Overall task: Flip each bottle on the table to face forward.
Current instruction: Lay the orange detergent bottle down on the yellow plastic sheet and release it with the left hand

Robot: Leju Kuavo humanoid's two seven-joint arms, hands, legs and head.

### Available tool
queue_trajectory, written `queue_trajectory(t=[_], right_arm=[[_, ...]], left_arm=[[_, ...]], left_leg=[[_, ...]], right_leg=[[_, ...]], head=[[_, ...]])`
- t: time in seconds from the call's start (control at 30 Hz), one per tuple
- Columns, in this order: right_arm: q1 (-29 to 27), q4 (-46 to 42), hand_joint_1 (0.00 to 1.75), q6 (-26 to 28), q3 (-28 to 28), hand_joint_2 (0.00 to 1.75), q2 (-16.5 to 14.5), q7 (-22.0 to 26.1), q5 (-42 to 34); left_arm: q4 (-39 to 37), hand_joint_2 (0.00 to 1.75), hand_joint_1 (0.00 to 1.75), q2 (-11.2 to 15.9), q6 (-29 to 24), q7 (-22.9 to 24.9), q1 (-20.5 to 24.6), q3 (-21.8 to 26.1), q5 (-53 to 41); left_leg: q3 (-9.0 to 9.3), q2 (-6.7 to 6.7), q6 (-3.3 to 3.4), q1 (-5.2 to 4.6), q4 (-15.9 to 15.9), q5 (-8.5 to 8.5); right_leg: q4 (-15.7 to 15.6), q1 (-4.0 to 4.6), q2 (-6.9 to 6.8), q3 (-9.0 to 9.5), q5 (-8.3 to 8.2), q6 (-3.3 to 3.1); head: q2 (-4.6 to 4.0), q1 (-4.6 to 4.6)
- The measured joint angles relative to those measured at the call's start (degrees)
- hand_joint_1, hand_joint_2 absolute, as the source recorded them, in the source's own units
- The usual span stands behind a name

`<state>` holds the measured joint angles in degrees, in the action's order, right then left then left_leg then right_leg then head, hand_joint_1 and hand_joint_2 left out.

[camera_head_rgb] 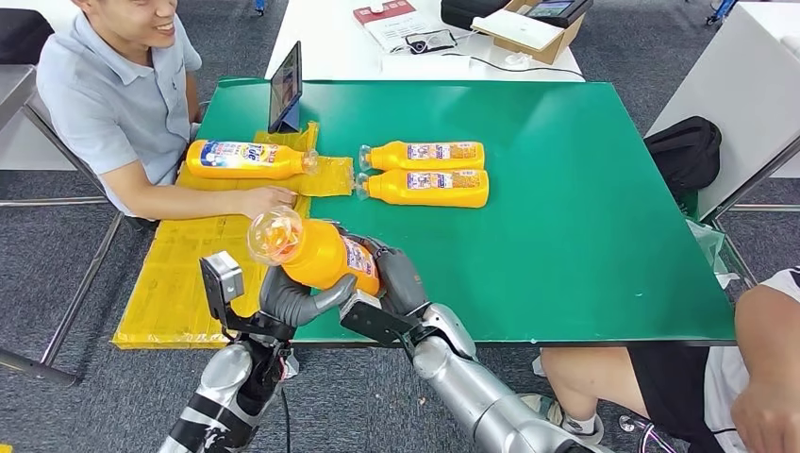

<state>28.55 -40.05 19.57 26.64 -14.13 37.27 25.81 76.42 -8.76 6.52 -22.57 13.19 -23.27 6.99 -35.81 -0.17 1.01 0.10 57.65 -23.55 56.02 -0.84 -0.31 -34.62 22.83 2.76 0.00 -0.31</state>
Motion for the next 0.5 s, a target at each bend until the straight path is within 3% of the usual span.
queue_trajectory(t=[0.03,0.13,0.17,0.27,0.5], right_arm=[[0.0,0.2,1.30,0.0,0.0,1.75,-0.1,0.0,-0.1],[0.2,0.9,0.15,-0.1,0.0,1.75,-0.3,0.1,-0.2],[0.2,1.1,0.00,-0.2,0.0,1.31,-0.4,0.2,-0.3],[0.3,1.6,0.00,-0.9,0.0,0.00,-0.8,1.2,-1.4],[-0.1,0.0,0.00,-1.0,2.0,0.00,-0.9,2.8,-6.7]], left_arm=[[-0.2,1.75,1.75,0.0,0.2,0.1,0.1,0.0,0.3],[-0.6,1.75,1.75,0.1,0.4,0.1,0.3,0.0,0.6],[-0.8,1.75,1.75,0.1,0.5,0.2,0.3,0.0,0.9],[-1.0,1.75,1.75,0.2,1.9,0.7,0.4,0.0,3.0],[-2.1,1.75,1.75,1.4,6.5,2.5,1.5,0.9,14.4]], left_leg=[[0.00,0.00,0.00,0.00,0.0,0.00],[0.00,0.00,0.00,0.00,0.0,0.00],[0.00,0.00,0.00,-0.01,0.0,0.00],[-0.01,0.00,0.00,-0.01,0.0,0.00],[0.00,0.03,0.00,0.00,0.0,0.00]], right_leg=[[0.0,0.00,0.00,0.00,0.00,0.00],[0.0,-0.01,0.00,0.00,0.00,0.00],[0.0,-0.01,0.00,0.00,0.00,0.00],[0.0,-0.01,0.00,0.00,0.00,0.00],[0.0,0.01,0.01,-0.04,0.00,0.00]], head=[[0.00,0.01],[0.00,0.01],[0.00,0.01],[0.00,0.01],[-0.01,0.01]])
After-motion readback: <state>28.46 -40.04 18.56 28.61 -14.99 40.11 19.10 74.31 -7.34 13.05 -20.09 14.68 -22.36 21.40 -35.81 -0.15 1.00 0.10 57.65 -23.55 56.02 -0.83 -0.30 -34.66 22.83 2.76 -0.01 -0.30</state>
